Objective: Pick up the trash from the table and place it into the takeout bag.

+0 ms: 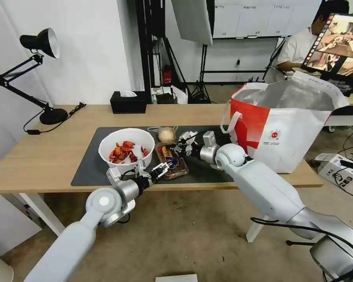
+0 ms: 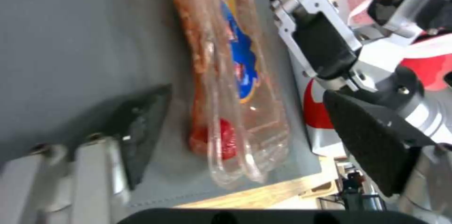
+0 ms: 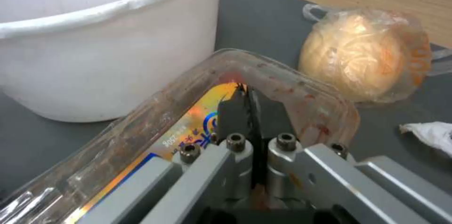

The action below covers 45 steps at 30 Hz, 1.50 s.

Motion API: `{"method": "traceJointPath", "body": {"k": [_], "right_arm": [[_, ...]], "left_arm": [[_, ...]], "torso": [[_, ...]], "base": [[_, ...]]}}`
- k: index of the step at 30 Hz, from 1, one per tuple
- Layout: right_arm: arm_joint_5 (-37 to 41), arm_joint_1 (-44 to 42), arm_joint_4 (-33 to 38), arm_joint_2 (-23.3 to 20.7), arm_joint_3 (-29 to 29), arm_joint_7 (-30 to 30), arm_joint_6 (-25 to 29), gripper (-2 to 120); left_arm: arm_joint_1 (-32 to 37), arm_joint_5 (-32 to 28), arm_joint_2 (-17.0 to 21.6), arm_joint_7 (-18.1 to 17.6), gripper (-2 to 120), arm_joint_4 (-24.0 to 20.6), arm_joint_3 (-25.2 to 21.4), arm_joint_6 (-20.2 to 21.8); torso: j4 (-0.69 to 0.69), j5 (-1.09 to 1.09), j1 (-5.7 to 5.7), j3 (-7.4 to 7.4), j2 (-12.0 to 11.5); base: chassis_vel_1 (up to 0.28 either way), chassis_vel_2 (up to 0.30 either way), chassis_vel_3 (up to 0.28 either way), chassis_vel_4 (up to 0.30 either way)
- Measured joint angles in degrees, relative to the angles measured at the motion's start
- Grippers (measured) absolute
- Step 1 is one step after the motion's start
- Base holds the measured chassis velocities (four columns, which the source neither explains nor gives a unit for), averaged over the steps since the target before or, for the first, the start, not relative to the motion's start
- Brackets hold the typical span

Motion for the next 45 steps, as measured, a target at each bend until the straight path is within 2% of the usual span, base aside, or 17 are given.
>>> {"method": "traceJointPath", "body": {"k": [3, 4, 7, 8, 11, 12, 15, 16, 19, 20, 22, 30, 36, 39, 40, 43, 45], "right_arm": [[0.03, -0.26, 0.25, -0.22, 0.07, 0.10, 0.00, 0], [0.03, -0.26, 0.25, -0.22, 0.07, 0.10, 0.00, 0], [0.33, -0.31, 0.54, -0.54, 0.07, 0.37, 0.00, 0], [0.33, -0.31, 0.54, -0.54, 0.07, 0.37, 0.00, 0], [0.62, -0.31, 0.66, -0.73, 0.09, 0.59, 0.00, 0], [0.62, -0.31, 0.66, -0.73, 0.09, 0.59, 0.00, 0], [0.72, -0.66, 0.84, -0.75, 0.48, 0.67, -0.01, 0], [0.72, -0.66, 0.84, -0.75, 0.48, 0.67, -0.01, 0], [1.35, -1.19, 1.66, -0.99, 1.30, 0.85, -0.01, 0], [1.35, -1.19, 1.66, -0.99, 1.30, 0.85, -0.01, 0], [2.28, -1.79, 2.95, -1.66, 2.06, 1.01, 0.19, 0], [5.24, -4.29, 8.54, -4.93, 4.91, 2.15, 1.22, 0], [7.97, -7.81, 13.33, -7.92, 8.88, 3.79, 2.99, 0], [9.97, -13.37, 18.25, -10.00, 14.35, 7.19, 5.00, 0], [9.97, -13.37, 18.25, -10.00, 14.35, 7.19, 5.00, 0], [11.70, -21.32, 25.02, -11.54, 20.53, 11.81, 5.83, 0], [11.94, -24.08, 27.20, -11.96, 22.23, 12.96, 5.94, 0]], "left_arm": [[-0.09, 0.03, 0.09, -0.76, 69, 0.41, 0.18, -0.27], [-0.09, 0.03, 0.09, -0.76, 69, 0.41, 0.18, -0.27], [-0.07, 0.14, 0.26, -1.07, 53, 0.61, 0.31, -0.32], [-0.07, 0.14, 0.26, -1.07, 53, 0.61, 0.31, -0.32], [0.01, 0.22, 0.31, -1.27, 40, 0.63, 0.54, -0.30], [0.01, 0.22, 0.31, -1.27, 40, 0.63, 0.54, -0.30], [0.06, 0.24, 0.37, -1.37, 25, 0.60, 0.70, -0.13], [0.06, 0.24, 0.37, -1.37, 25, 0.60, 0.70, -0.13], [0.07, 0.20, 0.64, -1.24, 11, 0.38, 0.69, -0.19], [0.07, 0.20, 0.64, -1.24, 11, 0.38, 0.69, -0.19], [0.11, 0.18, 0.92, -1.25, 1, 0.12, 0.65, -0.27], [0.53, 0.30, 1.08, -1.32, 0, -1.00, 0.19, -1.14], [1.05, 0.98, 1.43, -1.21, 0, -3.61, -0.83, -1.78], [1.11, 1.84, 2.65, -0.85, 0, -6.87, -2.18, -2.30], [1.11, 1.84, 2.65, -0.85, 0, -6.87, -2.18, -2.30], [0.60, 3.16, 4.59, -0.30, 0, -9.87, -3.50, -2.84], [0.27, 4.07, 5.54, 0.18, 0, -10.66, -3.88, -3.07]], "torso": [[-0.01, -0.01, 0.00, 0.01, 0.00], [-0.01, -0.01, 0.00, 0.01, 0.00], [-0.01, -0.02, 0.02, 0.02, -0.01], [-0.01, -0.02, 0.02, 0.02, -0.01], [-0.01, -0.02, 0.02, 0.02, -0.02], [-0.01, -0.02, 0.02, 0.02, -0.02], [-0.02, -0.02, 0.02, 0.02, -0.02], [-0.02, -0.02, 0.02, 0.02, -0.02], [-0.02, -0.01, 0.02, 0.02, -0.03], [-0.02, -0.01, 0.02, 0.02, -0.03], [-0.02, -0.01, 0.02, 0.02, -0.02], [-0.01, 0.00, 0.02, 0.02, -0.03], [-0.01, -0.01, 0.02, 0.01, -0.02], [-0.01, 0.00, 0.02, 0.01, -0.02], [-0.01, 0.00, 0.02, 0.01, -0.02], [-0.02, 0.00, 0.02, 0.00, -0.02], [-0.02, 0.01, 0.01, 0.01, -0.02]], "base": [[0.000, 0.000, 0.000, 0.000], [0.000, 0.000, 0.000, 0.000], [0.000, 0.000, 0.000, 0.000], [0.000, 0.000, 0.000, 0.000], [0.000, 0.000, 0.000, 0.000], [0.000, 0.000, 0.000, 0.000], [0.000, 0.000, 0.000, 0.000], [0.000, 0.000, 0.000, 0.000], [0.000, 0.000, 0.000, 0.000], [0.000, 0.000, 0.000, 0.000], [0.000, 0.000, 0.000, 0.000], [0.000, 0.000, 0.000, 0.000], [0.000, 0.000, 0.000, 0.000], [0.000, 0.000, 0.000, 0.000], [0.000, 0.000, 0.000, 0.000], [0.000, 0.000, 0.000, 0.000], [0.000, 0.000, 0.000, 0.000]]}}
